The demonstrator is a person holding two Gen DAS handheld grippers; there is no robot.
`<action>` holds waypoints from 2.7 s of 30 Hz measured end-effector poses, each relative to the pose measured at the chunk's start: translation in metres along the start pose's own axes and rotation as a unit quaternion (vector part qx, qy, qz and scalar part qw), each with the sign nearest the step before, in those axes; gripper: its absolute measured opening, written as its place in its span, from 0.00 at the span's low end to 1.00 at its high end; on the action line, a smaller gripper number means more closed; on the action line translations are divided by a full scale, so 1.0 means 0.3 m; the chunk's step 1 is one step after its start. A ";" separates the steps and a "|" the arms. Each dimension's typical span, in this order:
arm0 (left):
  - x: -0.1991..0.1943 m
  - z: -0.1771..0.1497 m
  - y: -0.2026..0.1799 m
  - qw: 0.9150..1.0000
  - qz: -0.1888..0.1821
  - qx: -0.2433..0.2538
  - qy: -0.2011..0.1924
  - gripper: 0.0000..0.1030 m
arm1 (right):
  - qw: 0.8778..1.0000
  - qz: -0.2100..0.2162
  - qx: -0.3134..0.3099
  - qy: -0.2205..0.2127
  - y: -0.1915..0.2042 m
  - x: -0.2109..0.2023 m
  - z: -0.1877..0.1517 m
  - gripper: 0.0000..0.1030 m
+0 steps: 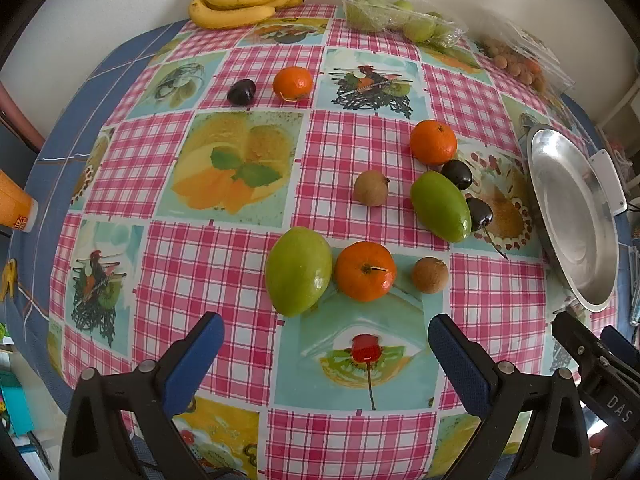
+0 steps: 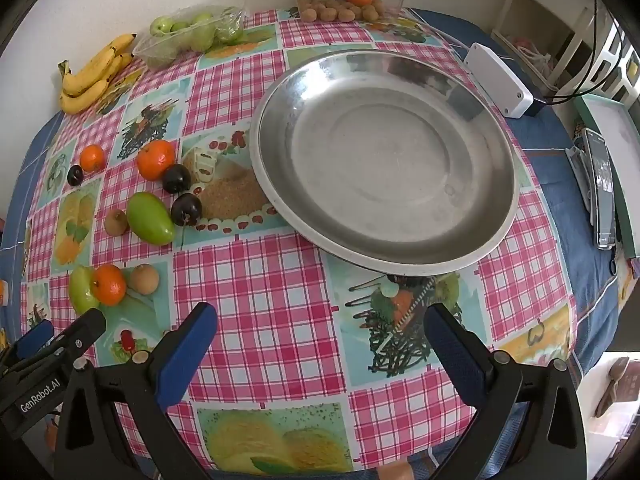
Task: Organize fruits
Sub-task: 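Move both tools toward the fruits lying beside the metal bowl, then grasp the green mango with the left tool while the right tool grasps a brown kiwi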
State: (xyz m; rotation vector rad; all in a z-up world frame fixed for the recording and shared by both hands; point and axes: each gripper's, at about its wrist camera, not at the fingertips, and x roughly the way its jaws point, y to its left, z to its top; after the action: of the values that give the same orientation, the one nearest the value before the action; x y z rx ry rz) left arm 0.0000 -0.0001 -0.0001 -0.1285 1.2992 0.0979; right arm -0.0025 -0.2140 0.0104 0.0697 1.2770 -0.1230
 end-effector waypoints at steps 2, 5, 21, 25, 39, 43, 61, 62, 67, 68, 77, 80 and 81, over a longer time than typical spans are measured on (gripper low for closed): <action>0.000 -0.002 0.000 1.000 0.001 -0.002 -0.003 1.00 | 1.000 0.000 -0.001 0.000 -0.001 0.000 0.000 1.00; 0.001 -0.003 0.001 1.000 0.001 -0.002 -0.003 1.00 | 1.000 0.000 0.000 0.000 0.000 0.000 0.000 1.00; 0.000 0.000 0.000 1.000 0.001 -0.001 -0.002 1.00 | 1.000 -0.001 0.000 0.000 0.002 0.002 0.000 1.00; 0.000 0.001 -0.001 1.000 0.001 -0.001 -0.001 1.00 | 1.000 -0.001 0.000 0.000 0.001 0.003 0.001 1.00; 0.002 0.008 -0.002 1.000 -0.005 0.000 -0.004 1.00 | 1.000 0.001 0.000 0.001 0.003 0.005 -0.002 1.00; -0.021 0.022 0.014 0.999 -0.023 -0.014 -0.025 1.00 | 1.000 0.015 -0.003 -0.003 0.008 0.002 0.001 1.00; -0.024 0.059 0.164 0.993 -0.044 -0.095 -0.059 1.00 | 0.992 0.102 -0.070 -0.020 0.229 -0.003 0.010 1.00; -0.018 0.059 0.172 0.993 -0.041 -0.101 -0.055 1.00 | 0.992 0.105 -0.074 -0.019 0.243 -0.004 0.007 1.00; 0.005 0.062 0.196 0.991 -0.029 -0.123 -0.037 1.00 | 0.989 0.104 -0.103 -0.019 0.312 0.014 0.008 1.00; 0.007 0.061 0.206 0.990 -0.029 -0.130 -0.036 1.00 | 0.989 0.104 -0.108 -0.019 0.323 0.019 0.010 1.00; 0.027 0.059 0.218 0.987 -0.041 -0.150 -0.028 0.99 | 0.988 0.112 -0.106 -0.003 0.348 0.069 0.014 1.00; 0.042 0.066 0.216 0.986 -0.056 -0.156 -0.020 0.95 | 0.987 0.109 -0.117 -0.002 0.366 0.077 0.008 0.96; 0.046 0.067 0.214 0.986 -0.061 -0.156 -0.017 0.90 | 0.986 0.110 -0.122 -0.003 0.373 0.078 0.008 0.91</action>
State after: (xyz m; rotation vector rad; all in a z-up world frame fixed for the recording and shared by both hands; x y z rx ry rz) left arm 0.0136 0.0662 -0.0108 -0.4728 1.2324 0.1979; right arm 0.0211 -0.1046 -0.0132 -0.0019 1.2623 0.2231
